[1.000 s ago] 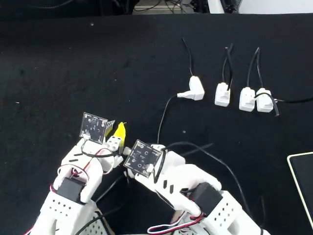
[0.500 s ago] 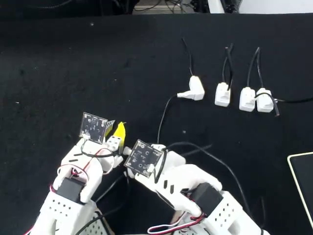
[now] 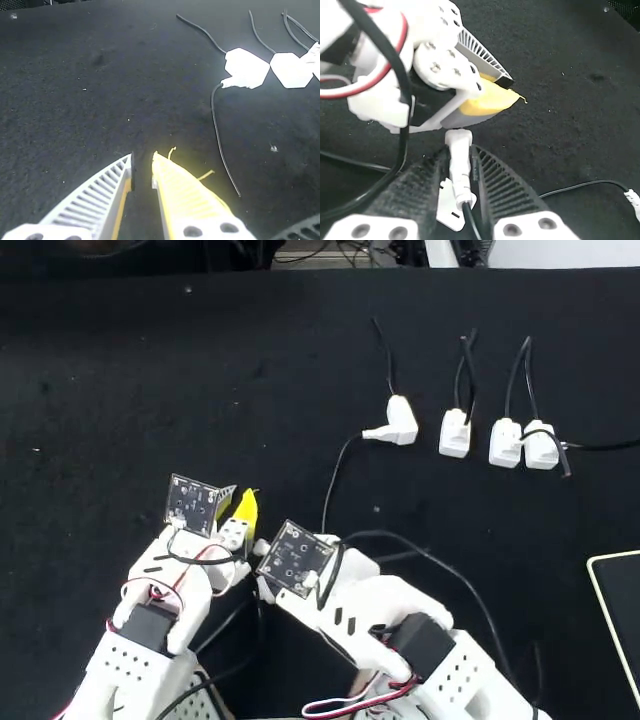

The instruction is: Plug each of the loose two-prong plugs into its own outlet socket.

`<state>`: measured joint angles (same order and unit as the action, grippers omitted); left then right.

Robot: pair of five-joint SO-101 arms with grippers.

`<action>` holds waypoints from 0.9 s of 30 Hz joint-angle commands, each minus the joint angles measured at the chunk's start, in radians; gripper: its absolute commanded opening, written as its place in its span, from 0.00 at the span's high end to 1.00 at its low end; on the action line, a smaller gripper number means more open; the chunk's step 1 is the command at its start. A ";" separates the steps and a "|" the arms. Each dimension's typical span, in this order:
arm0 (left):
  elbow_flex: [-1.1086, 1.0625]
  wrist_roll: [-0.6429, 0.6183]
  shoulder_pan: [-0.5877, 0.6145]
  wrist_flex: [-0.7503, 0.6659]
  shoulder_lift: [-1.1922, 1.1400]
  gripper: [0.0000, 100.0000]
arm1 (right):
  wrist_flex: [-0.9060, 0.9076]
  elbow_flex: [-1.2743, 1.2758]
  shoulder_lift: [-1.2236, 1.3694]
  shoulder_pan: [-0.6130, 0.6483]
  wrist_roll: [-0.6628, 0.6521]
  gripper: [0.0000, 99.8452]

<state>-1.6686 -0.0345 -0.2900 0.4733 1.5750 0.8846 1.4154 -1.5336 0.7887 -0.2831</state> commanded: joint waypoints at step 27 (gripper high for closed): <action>0.024 0.026 0.259 0.152 -0.006 0.92 | 0.203 -0.065 -0.033 -0.213 -0.190 0.99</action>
<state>-1.6456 -0.0299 -0.0460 0.6007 1.5597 1.0441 1.4262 -1.5474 0.6030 -0.4273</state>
